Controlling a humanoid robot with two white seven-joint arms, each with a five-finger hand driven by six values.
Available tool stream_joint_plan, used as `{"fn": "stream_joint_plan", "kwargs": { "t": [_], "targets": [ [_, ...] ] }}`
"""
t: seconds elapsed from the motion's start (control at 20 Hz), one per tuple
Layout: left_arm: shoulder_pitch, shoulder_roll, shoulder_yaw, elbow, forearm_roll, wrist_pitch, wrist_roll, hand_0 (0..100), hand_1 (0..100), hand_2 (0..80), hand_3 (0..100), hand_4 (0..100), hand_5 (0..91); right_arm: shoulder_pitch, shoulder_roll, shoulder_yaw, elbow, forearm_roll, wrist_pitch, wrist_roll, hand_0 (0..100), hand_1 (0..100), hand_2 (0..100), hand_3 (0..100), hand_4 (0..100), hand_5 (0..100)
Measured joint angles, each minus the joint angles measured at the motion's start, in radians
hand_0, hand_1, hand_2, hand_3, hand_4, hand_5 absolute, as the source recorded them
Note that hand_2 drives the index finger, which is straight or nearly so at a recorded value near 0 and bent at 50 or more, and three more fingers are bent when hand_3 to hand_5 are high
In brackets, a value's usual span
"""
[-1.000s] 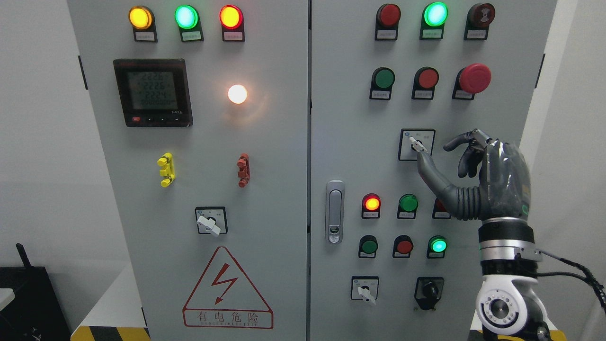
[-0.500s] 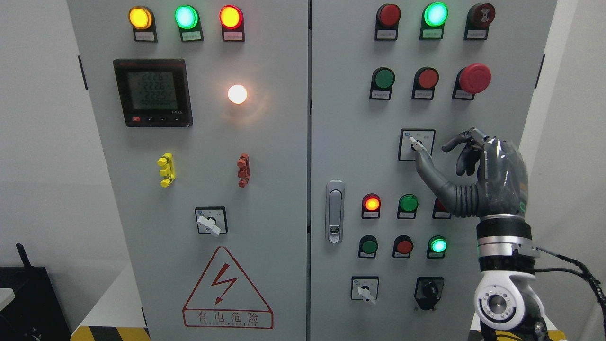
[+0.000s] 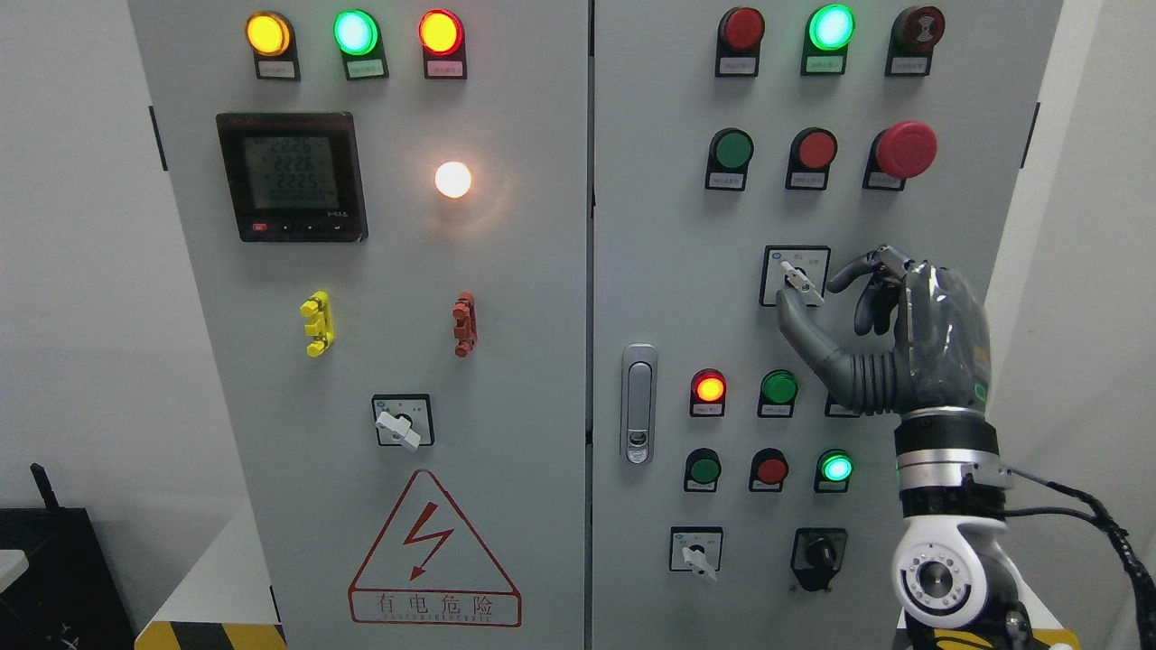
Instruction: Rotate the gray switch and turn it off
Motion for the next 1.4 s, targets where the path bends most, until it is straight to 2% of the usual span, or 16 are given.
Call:
{"fn": "stream_joint_plan", "kwargs": {
  "t": [1.4],
  "targets": [
    [0.000, 0.000, 0.000, 0.000, 0.000, 0.000, -0.002, 12, 39, 0.0, 0, 0, 0.0, -0.013, 0.000, 0.020, 0.015, 0.007, 0.024, -0.004, 13, 46, 63, 97, 100, 100]
  ]
}}
